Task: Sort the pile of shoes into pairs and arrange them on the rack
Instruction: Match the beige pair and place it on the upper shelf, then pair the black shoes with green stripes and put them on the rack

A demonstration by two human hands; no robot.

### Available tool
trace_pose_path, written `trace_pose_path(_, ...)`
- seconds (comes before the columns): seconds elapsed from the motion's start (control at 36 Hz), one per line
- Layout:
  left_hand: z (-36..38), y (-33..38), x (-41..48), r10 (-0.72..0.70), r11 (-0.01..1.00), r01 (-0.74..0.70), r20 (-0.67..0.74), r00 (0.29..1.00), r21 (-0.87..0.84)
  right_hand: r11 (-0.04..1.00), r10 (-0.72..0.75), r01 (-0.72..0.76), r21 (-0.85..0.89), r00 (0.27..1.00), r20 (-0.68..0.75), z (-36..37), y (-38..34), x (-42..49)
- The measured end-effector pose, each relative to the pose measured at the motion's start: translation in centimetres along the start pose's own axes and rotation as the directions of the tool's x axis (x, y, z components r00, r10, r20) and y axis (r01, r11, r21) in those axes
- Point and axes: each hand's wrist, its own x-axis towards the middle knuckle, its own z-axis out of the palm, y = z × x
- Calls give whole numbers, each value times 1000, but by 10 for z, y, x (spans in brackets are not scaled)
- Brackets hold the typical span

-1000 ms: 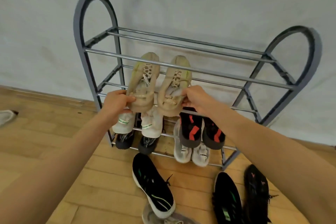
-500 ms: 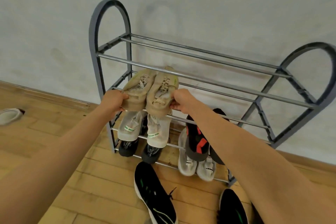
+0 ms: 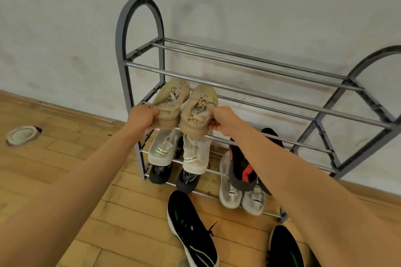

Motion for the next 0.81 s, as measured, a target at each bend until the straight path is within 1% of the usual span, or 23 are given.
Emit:
trace_pose_path(0.14, 3, 0, 3, 6, 1000, -7, -28, 1000, -29, 999, 8, -8, -39, 1000, 9, 2, -7, -5)
trace_pose_path(0.25, 6, -1, -1, 55, 998, -54, -70, 996, 21, 999, 13, -12, -33, 1000, 12, -1, -5, -4)
trace_pose_path(0.33, 6, -2, -5, 96, 994, -93, -62, 993, 55, 1000, 6, -6, -18, 1000, 22, -5, -2, -5)
trace_pose_path(0.47, 3, -5, -16, 113, 988, -108, -47, 992, 107, 998, -44, 45, -34, 999, 17, -7, 1, -13)
trace_pose_path(0.53, 3, -5, -23, 133, 979, -126, -33, 991, 162, 993, -79, 79, -82, 997, 14, -8, 2, -18)
trace_pose_path(0.56, 4, -5, -28, 145, 972, -135, -37, 989, 191, 985, -107, 107, -137, 994, 7, -9, 3, -21)
trace_pose_path(0.61, 7, -7, -42, 181, 947, -154, -73, 981, 280, 921, -219, 206, -330, 976, -2, -13, 7, -30)
trace_pose_path(0.67, 14, -12, -62, 233, 907, -185, -84, 969, 379, 797, -352, 309, -518, 936, 17, -20, 12, -47)
trace_pose_path(0.72, 26, -20, -86, 319, 863, -272, -42, 947, 426, 685, -452, 383, -619, 890, 51, -30, 23, -66)
trace_pose_path(0.75, 32, -26, -96, 393, 817, -348, -2, 920, 461, 632, -501, 418, -652, 863, 68, -35, 31, -74)
trace_pose_path(0.78, 38, -30, -108, 475, 743, -432, 53, 879, 511, 560, -551, 447, -698, 830, 90, -42, 39, -83)
trace_pose_path(0.81, 45, -35, -118, 556, 648, -519, 121, 823, 558, 468, -590, 461, -754, 798, 123, -51, 48, -91)
